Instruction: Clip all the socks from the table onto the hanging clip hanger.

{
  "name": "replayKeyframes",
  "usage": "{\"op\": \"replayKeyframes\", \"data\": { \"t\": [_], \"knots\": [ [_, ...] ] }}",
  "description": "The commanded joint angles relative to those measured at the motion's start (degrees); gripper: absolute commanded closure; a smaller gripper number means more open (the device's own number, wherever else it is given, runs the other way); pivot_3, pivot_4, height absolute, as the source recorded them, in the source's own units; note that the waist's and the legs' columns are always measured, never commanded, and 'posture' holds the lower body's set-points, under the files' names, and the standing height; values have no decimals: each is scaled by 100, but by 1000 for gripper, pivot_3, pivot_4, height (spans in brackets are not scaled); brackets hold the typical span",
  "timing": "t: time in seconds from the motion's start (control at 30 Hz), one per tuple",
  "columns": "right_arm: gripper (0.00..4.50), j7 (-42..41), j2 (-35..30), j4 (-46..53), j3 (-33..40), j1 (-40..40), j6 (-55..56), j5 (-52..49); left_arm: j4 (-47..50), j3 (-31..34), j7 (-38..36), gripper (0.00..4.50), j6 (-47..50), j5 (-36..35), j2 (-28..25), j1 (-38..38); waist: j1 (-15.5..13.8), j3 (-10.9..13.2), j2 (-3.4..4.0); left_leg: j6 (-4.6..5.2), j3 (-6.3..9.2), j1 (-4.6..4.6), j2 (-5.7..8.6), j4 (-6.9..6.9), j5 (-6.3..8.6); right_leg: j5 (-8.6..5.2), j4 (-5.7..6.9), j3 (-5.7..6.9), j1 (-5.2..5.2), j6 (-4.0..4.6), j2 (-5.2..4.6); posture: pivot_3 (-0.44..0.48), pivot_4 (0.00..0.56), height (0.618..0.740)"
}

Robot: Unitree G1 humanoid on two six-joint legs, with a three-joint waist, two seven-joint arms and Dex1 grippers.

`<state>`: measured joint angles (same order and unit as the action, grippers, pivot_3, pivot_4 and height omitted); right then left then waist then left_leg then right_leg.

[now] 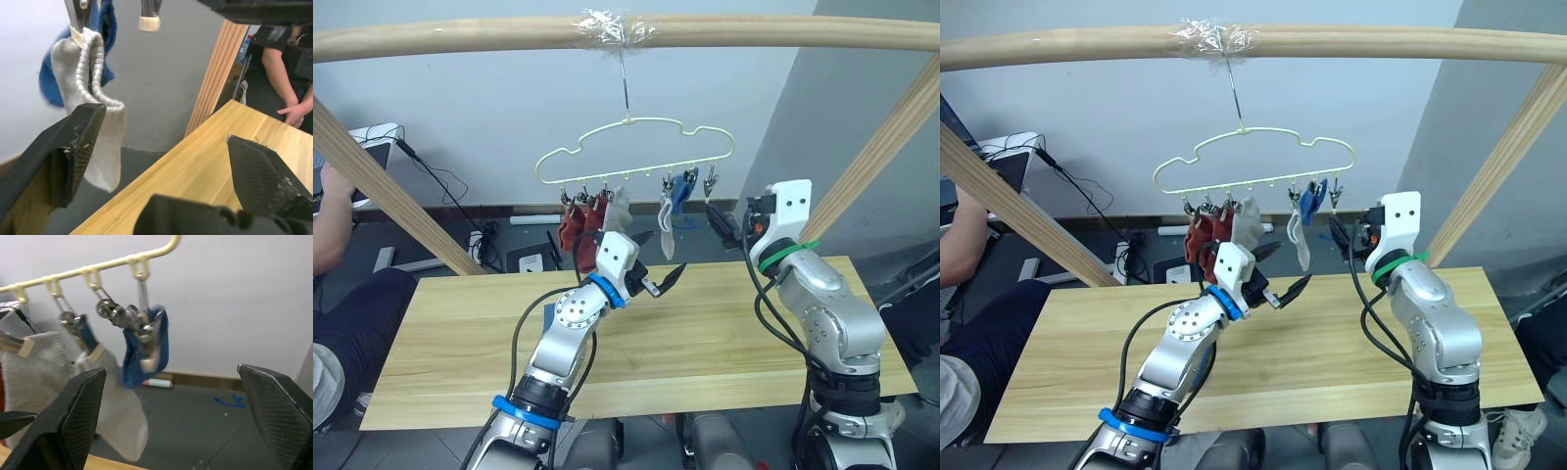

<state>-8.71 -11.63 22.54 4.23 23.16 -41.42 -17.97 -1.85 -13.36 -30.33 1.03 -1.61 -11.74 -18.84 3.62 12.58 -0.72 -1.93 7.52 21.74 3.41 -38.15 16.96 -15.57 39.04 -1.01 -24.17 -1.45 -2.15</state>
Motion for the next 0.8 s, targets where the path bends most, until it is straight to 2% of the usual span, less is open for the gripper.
{"op": "replayKeyframes", "data": {
  "t": [0.03,0.1,0.13,0.4,0.5,0.57,0.8],
  "knots": [
    [0,68,-124,10,-314,-147,889,610,559,188,-189,27,-92,-116,-276,60,-10,0,0,0,0,0,0,0,0,0,0,0,0,0,0,-82,192,740],
    [0,127,-103,-113,-415,-219,1207,816,720,323,-282,27,-4,-252,-445,75,-26,0,0,-1,1,0,0,2,0,0,-1,1,0,0,0,-71,189,740],
    [374,208,-27,-158,-425,-221,1238,860,792,414,-330,0,56,-329,-545,62,-27,0,0,-1,2,0,-1,2,0,0,-2,2,-1,0,0,-68,189,740],
    [374,315,275,-388,-571,-124,1603,1130,1088,689,-482,0,226,-581,-815,16,-39,0,0,-3,2,-1,0,0,-2,2,-2,1,0,1,0,-61,192,740],
    [988,415,384,-657,-576,44,1792,1261,1156,658,-545,0,160,-608,-825,-86,-39,0,0,-3,1,-1,0,1,-2,2,-3,0,0,1,0,-54,196,740],
    [1677,493,425,-774,-572,127,1864,1371,1159,660,-564,0,154,-602,-820,-129,-38,0,0,-3,0,-2,0,0,-2,2,-2,0,0,2,0,-52,197,740],
    [1677,540,502,-1061,-570,284,2046,1496,1082,729,-565,0,150,-625,-822,-214,-36,0,0,-3,-2,-3,0,1,-2,3,-1,-1,0,3,0,-48,196,740]
  ]
}}
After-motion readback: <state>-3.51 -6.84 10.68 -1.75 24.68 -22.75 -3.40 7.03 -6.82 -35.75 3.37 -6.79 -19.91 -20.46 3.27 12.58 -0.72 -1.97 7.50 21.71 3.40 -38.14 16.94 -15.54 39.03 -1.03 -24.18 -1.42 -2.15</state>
